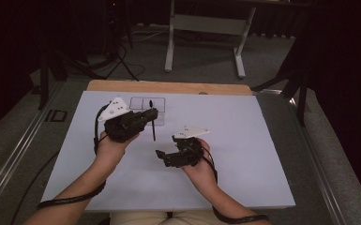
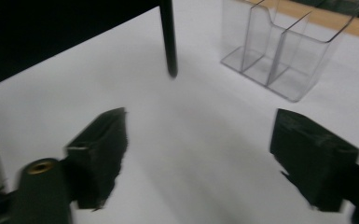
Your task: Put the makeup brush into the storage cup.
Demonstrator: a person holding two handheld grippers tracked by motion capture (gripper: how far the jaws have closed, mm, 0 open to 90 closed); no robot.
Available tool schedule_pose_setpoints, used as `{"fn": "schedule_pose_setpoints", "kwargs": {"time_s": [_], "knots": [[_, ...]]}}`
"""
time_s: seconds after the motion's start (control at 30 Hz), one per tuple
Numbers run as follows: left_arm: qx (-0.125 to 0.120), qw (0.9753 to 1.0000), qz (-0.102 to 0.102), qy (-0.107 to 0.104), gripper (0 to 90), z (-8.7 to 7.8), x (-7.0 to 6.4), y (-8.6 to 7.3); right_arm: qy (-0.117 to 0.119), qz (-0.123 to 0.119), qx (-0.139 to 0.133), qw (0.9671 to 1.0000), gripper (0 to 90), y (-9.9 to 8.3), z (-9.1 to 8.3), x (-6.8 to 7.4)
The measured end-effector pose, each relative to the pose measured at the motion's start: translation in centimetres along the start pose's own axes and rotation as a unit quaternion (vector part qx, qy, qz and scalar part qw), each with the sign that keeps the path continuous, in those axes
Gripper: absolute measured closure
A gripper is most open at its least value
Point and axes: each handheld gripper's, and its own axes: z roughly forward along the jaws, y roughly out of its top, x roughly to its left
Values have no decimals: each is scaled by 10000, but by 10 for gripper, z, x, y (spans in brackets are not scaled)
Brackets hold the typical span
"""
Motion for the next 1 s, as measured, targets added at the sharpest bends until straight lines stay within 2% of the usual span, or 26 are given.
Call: {"fn": "schedule_pose_setpoints", "kwargs": {"time_s": [0.07,0.27,0.4,0.67,0.87,1.0], "knots": [[-16,10000,22,50,862,-2,1,1,19,5,-25,10000,146,-2,-2,-2],[-59,9999,27,96,862,-7,3,4,42,91,-54,9999,141,-9,-10,-10],[-43,9998,72,173,862,-9,5,3,-40,93,-95,9999,141,-12,-16,-14],[-89,9993,17,352,862,-20,13,1,-215,46,-89,9997,143,-19,-29,-20],[-127,9987,-53,489,862,-28,23,0,-279,139,-231,9992,142,-24,-43,-27],[-116,9983,-32,565,862,-29,28,1,-342,127,-225,9991,142,-30,-50,-31]]}}
